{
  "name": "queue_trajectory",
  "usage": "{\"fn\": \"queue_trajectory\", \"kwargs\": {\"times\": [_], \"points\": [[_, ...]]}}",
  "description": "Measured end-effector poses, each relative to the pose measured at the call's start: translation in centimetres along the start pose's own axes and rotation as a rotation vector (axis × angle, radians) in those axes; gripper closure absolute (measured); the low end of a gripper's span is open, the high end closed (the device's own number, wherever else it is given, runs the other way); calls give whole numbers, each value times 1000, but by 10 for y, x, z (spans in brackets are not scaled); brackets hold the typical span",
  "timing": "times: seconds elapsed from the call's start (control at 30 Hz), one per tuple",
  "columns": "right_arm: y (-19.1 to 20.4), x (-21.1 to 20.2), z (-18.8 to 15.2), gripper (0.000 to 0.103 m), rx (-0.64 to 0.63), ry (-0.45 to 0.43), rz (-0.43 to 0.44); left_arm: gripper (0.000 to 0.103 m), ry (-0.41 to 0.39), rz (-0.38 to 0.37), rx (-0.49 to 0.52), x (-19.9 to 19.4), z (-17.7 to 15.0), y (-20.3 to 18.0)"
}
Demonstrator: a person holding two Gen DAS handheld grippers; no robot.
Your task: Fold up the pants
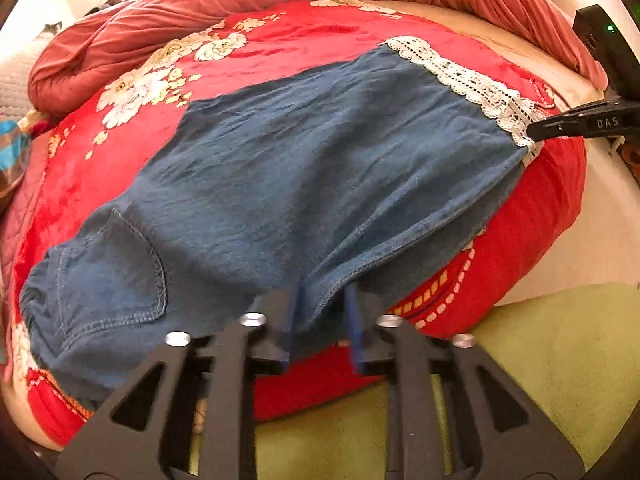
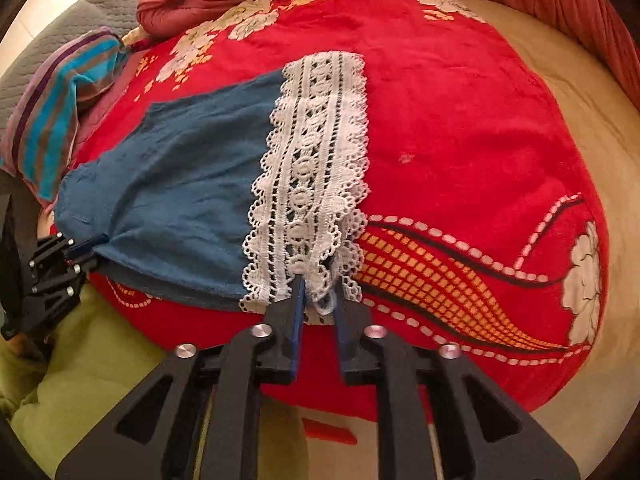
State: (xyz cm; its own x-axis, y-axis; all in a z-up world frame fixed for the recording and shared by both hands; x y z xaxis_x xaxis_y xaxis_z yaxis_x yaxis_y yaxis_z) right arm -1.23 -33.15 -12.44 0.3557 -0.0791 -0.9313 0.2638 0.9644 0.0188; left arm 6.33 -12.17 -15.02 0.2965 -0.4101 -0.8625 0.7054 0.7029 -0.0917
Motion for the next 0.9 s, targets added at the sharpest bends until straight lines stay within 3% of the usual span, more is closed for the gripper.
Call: {"fn": "queue_trajectory", "kwargs": {"times": [0.03,0.1,0.2,0.33,0.43,0.47,0.5,0.6,0.67,0.7,0.77,0.83,0.9], "points": [[-7,-9,5,67,-6,-32,-31,67,-19,-19,-12,-7,-1,-1],[-18,-27,18,67,7,-104,-63,57,-63,-36,-41,-22,0,2],[-14,-39,31,55,-3,-176,-37,49,-152,3,-161,-54,-2,33],[25,-28,38,55,-98,-190,18,34,-269,138,-442,-101,-23,113],[57,-14,41,55,-167,-189,60,21,-318,198,-659,-124,-54,164],[65,-10,42,55,-188,-187,64,12,-328,201,-707,-127,-61,175],[74,-5,42,55,-210,-183,66,11,-333,205,-748,-129,-67,186],[94,4,44,55,-254,-174,82,11,-305,233,-819,-120,-80,209],[100,9,43,51,-270,-163,85,14,-294,191,-849,-104,-81,214],[100,13,42,50,-273,-156,82,34,-297,149,-866,-98,-84,215],[97,22,36,50,-279,-124,72,58,-278,128,-884,-86,-87,213],[91,27,31,50,-275,-105,67,60,-309,121,-884,-96,-89,215],[84,26,28,50,-256,-103,81,65,-334,170,-858,-113,-92,217]]}}
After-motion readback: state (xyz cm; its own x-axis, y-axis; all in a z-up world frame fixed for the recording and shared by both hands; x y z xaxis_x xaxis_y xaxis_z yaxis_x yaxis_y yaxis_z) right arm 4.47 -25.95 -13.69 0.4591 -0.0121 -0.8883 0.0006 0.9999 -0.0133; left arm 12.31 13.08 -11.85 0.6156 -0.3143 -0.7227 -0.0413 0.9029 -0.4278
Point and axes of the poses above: each gripper's, at about its wrist camera, not at the fingertips, and x roughly the way its jaws point, y to its left, z to its top, the point moved 10 cm from there along x, roughly the way its jaws point, and after that the axes turned 11 degrees about -z, right-handed, at the moved point
